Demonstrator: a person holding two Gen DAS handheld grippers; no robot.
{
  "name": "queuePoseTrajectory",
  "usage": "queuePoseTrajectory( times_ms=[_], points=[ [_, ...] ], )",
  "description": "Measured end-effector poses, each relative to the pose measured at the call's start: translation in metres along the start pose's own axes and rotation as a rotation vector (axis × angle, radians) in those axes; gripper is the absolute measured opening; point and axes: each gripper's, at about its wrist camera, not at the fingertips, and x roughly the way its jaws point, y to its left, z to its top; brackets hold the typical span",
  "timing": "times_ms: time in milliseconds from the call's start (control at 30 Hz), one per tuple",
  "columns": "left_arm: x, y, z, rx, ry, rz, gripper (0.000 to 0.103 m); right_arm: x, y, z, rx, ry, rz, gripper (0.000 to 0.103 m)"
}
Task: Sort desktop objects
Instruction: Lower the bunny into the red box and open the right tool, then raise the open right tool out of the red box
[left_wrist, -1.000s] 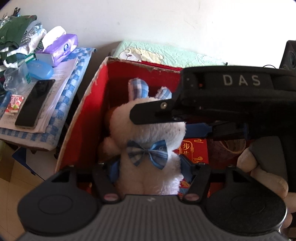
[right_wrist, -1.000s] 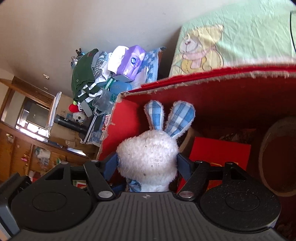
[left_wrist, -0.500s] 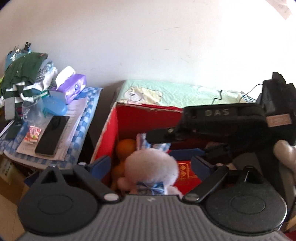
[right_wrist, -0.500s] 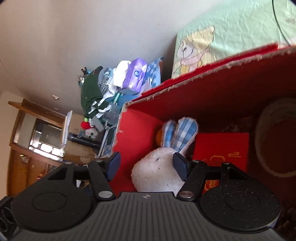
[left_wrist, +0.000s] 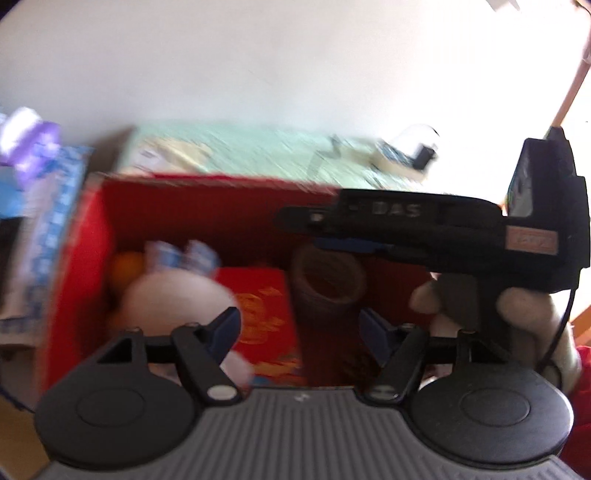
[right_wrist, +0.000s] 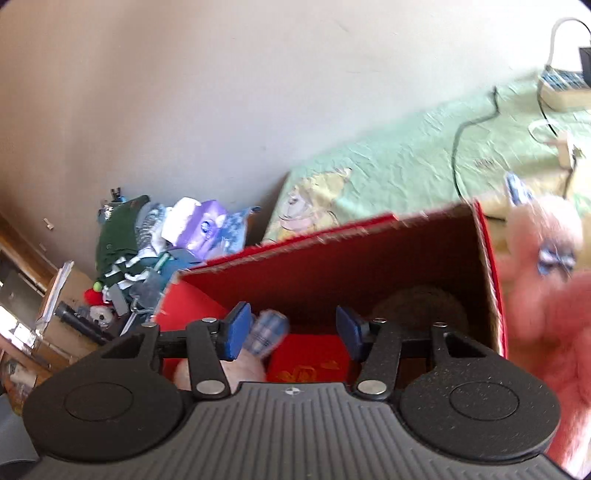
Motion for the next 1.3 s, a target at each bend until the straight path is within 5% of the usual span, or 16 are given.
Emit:
queuePoseTrajectory(
  times_ms=[333,700,1300],
  points=[
    [0.043,0.007,0.001,-0.029,0.132,0.044,0.072,0.004,-0.009,0.000,0.043,0.006,-0.010,0.049],
    [0.043,0.017,0.004,-0.010,0.090,0.203,0.077,0.003,-0.007,-0.003,0.042,0.021,-0.022,0.049],
    [0.045,0.016,0.005,-0.017,0.112,0.224,0.081,0.010,-0.007,-0.002,0.039,0.065,-0.026,0.049]
  ],
)
